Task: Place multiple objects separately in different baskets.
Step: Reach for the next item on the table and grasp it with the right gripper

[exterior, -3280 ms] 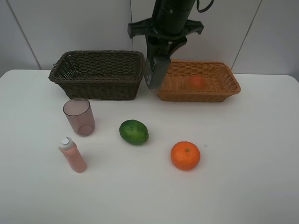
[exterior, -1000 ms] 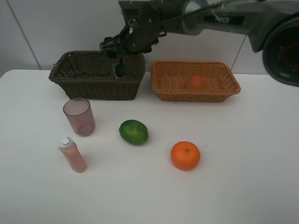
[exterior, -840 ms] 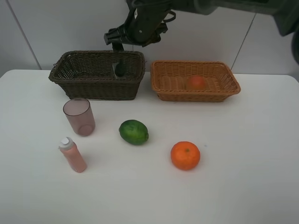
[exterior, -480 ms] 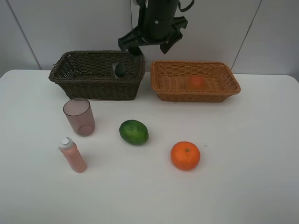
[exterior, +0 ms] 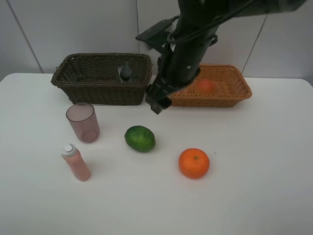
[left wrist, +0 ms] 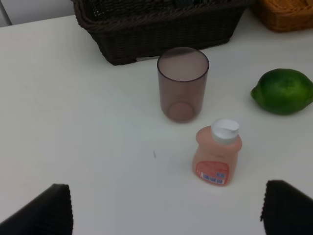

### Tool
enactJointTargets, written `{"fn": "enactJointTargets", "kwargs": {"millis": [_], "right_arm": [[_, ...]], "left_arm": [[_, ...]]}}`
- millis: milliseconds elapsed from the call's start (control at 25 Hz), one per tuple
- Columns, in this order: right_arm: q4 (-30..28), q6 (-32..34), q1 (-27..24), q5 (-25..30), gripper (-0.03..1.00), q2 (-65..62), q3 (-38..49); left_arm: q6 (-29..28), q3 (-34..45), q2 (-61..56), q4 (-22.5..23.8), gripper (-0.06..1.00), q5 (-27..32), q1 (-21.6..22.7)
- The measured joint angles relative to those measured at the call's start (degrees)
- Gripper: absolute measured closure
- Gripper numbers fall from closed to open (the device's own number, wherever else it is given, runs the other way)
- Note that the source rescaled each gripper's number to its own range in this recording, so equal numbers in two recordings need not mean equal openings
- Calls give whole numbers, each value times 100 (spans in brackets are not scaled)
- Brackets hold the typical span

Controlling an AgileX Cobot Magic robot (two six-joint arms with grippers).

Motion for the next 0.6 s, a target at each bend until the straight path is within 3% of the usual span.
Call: {"fn": "enactJointTargets", "kwargs": {"millis": [200, 360, 600], "right_arm": [[580, -648, 223, -429, 14, 14, 487], [711, -749, 320, -870, 0, 262, 499], [839, -769, 325, -1238, -3, 770, 494]], "left_arm": [[0, 0, 0, 0, -6, 0, 0], [0, 0, 0, 0, -6, 0, 0], [0, 0, 0, 0, -6, 0, 0]]}}
